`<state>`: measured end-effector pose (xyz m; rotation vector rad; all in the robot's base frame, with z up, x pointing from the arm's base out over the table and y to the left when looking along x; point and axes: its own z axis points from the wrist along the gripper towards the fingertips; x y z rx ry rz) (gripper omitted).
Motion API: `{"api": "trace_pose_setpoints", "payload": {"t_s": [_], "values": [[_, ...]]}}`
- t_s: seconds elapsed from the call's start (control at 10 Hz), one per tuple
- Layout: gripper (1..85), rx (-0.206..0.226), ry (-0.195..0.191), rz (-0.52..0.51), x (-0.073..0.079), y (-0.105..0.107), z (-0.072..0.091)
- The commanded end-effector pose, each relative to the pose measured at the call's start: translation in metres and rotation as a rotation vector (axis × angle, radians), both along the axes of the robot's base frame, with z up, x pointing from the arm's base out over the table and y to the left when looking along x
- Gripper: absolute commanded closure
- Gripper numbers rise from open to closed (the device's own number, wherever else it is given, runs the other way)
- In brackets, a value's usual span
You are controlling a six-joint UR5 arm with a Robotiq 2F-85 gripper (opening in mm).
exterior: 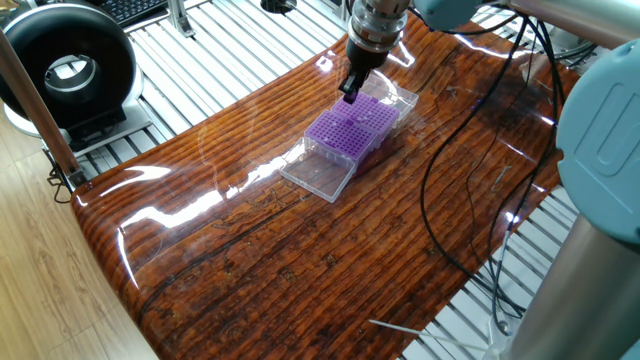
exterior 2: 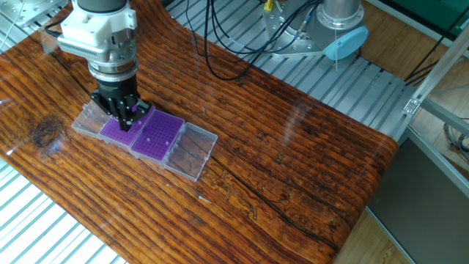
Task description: Transfer all small pipette tips from one holder to another
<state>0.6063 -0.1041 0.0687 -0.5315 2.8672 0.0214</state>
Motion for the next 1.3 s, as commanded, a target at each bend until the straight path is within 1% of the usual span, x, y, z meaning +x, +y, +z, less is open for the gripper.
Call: {"api": "trace_pose_setpoints", "payload": {"t_s": [0.0,0.3,0.4,0.6,0.8,1.0,1.2], "values": [[84.3,-0.008,-0.001,-0.002,0.0,-0.005,0.002],[84.3,-0.039,0.008,-0.006,-0.003,-0.013,0.001],[84.3,-0.056,0.017,-0.012,-0.006,-0.017,0.0],[84.3,-0.058,0.029,-0.006,-0.008,-0.015,0.003],[84.3,-0.062,0.032,0.002,-0.005,-0.007,0.007],[84.3,-0.047,0.03,0.015,-0.002,0.001,0.009],[84.3,-0.064,0.045,0.05,-0.003,-0.002,0.012]]}}
